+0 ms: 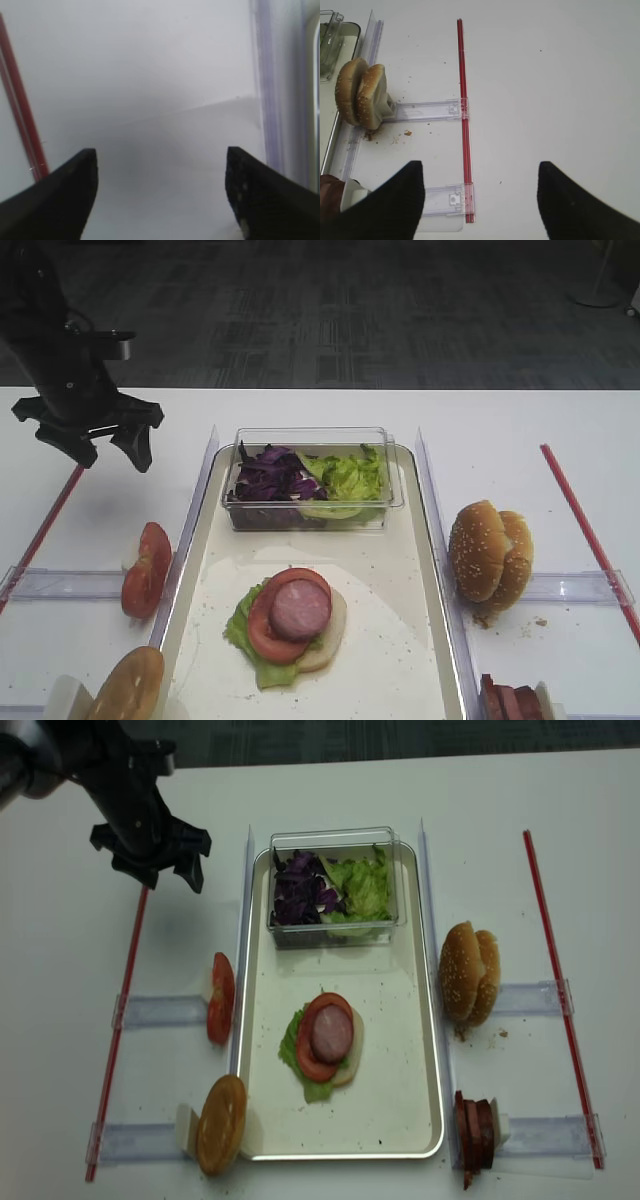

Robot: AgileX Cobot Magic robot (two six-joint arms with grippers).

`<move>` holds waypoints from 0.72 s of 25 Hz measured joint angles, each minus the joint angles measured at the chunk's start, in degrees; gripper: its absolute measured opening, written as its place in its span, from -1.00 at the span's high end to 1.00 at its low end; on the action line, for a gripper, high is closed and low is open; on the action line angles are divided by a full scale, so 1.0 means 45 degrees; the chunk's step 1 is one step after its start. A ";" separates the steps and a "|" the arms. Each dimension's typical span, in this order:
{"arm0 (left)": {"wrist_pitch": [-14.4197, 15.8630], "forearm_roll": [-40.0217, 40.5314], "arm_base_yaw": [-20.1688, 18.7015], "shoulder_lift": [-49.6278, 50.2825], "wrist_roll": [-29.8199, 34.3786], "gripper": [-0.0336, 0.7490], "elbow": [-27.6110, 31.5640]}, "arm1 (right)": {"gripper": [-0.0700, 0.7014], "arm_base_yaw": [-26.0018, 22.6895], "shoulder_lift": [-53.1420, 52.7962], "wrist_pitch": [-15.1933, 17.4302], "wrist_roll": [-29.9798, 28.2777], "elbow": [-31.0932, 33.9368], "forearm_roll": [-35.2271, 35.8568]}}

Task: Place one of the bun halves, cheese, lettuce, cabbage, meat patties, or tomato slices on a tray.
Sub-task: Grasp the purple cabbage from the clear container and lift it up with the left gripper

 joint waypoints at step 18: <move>0.1309 -0.0019 -0.2824 0.0048 0.0000 -0.29 -0.2102 | -0.50 0.0000 0.0000 0.0000 0.0000 0.0000 0.0000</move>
